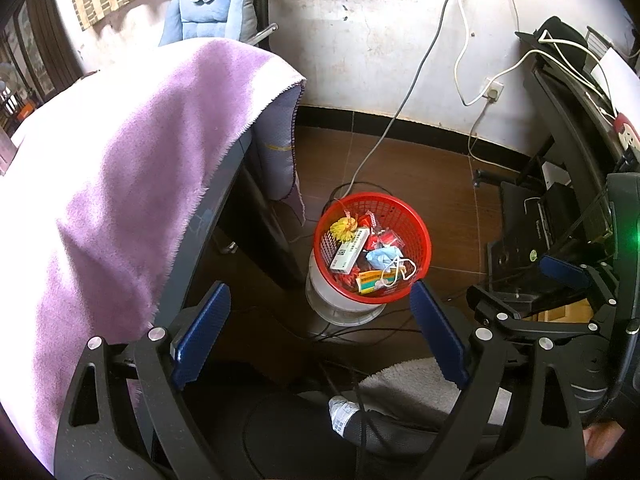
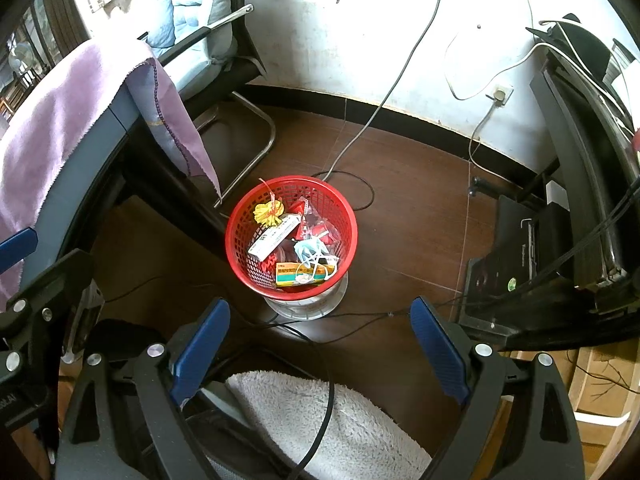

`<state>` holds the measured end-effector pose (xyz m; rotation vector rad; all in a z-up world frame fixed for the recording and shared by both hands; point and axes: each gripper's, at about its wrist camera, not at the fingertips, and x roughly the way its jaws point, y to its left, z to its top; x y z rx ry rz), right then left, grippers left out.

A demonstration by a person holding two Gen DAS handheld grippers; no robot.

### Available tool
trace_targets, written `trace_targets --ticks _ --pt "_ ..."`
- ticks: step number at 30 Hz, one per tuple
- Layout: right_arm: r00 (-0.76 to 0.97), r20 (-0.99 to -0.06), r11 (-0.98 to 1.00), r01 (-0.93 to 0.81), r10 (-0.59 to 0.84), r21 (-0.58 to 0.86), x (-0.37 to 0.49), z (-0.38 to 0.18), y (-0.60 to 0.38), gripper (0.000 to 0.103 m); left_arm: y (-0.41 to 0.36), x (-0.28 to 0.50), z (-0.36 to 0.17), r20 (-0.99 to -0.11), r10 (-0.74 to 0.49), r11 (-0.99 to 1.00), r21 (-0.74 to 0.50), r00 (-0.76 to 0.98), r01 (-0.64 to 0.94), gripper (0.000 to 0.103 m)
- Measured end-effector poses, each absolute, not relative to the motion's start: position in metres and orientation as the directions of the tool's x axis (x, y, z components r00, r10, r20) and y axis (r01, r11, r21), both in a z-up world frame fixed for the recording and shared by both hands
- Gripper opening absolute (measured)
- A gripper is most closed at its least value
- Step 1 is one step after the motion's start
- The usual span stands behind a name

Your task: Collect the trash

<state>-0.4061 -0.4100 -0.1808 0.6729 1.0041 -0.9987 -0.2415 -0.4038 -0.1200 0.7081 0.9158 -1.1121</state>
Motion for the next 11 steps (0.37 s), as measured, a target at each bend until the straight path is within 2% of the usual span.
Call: trace_targets --ticks 11 --pt "0.188 -0.918 0.424 0.905 -0.350 0.023 -0.4033 -0.1846 -0.4090 0.090 -0.4046 -0.2412 -0.1200 -0.887 -0.428 0.312 0.032 0.171 0.950 0.088"
